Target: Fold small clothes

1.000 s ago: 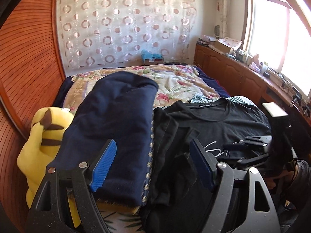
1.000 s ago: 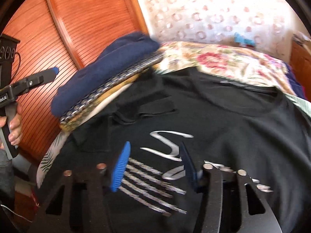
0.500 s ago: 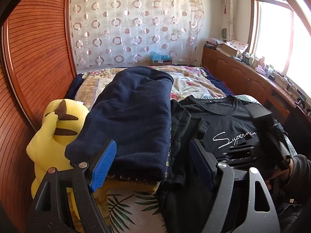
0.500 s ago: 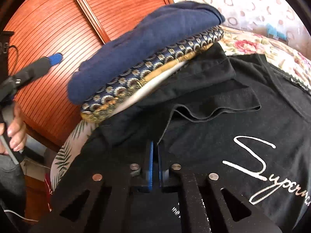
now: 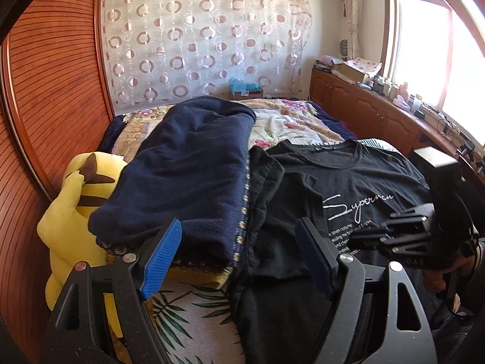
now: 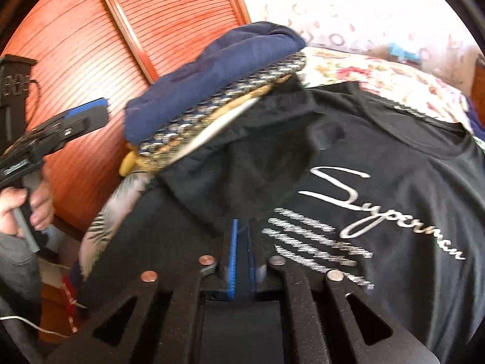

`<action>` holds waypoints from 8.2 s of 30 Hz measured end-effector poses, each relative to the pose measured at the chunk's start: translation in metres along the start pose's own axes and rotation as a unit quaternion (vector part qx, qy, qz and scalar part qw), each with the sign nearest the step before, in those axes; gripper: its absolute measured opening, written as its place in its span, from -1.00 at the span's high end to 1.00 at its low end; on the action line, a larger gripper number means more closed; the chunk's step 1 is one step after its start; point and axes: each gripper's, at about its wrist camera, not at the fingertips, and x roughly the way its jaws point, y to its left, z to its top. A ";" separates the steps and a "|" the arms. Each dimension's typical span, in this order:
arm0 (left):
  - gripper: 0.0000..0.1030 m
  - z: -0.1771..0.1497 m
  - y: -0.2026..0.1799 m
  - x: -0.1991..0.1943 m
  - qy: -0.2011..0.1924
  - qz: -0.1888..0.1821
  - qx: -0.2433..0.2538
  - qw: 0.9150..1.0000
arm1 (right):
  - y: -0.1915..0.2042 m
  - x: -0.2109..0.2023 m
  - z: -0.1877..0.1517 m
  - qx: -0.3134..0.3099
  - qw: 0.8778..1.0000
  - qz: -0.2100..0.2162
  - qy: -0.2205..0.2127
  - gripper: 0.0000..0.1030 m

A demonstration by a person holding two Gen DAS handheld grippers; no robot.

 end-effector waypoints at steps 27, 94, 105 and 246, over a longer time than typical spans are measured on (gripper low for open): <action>-0.52 0.009 -0.112 0.096 0.050 -0.065 0.049 0.995 | -0.103 -0.086 -0.024 0.057 0.982 -0.167 -0.065 0.03; -0.99 0.023 -0.181 0.111 0.041 -0.118 0.084 0.989 | -0.106 -0.214 -0.048 0.104 0.966 -0.212 -0.110 0.91; -0.99 0.023 -0.185 0.098 0.022 -0.126 0.089 0.988 | -0.099 -0.205 -0.057 0.105 0.971 -0.205 -0.058 0.23; 0.34 0.066 -0.089 0.204 0.176 0.056 0.158 0.970 | -0.101 -0.191 -0.054 0.136 0.950 -0.272 -0.071 -0.73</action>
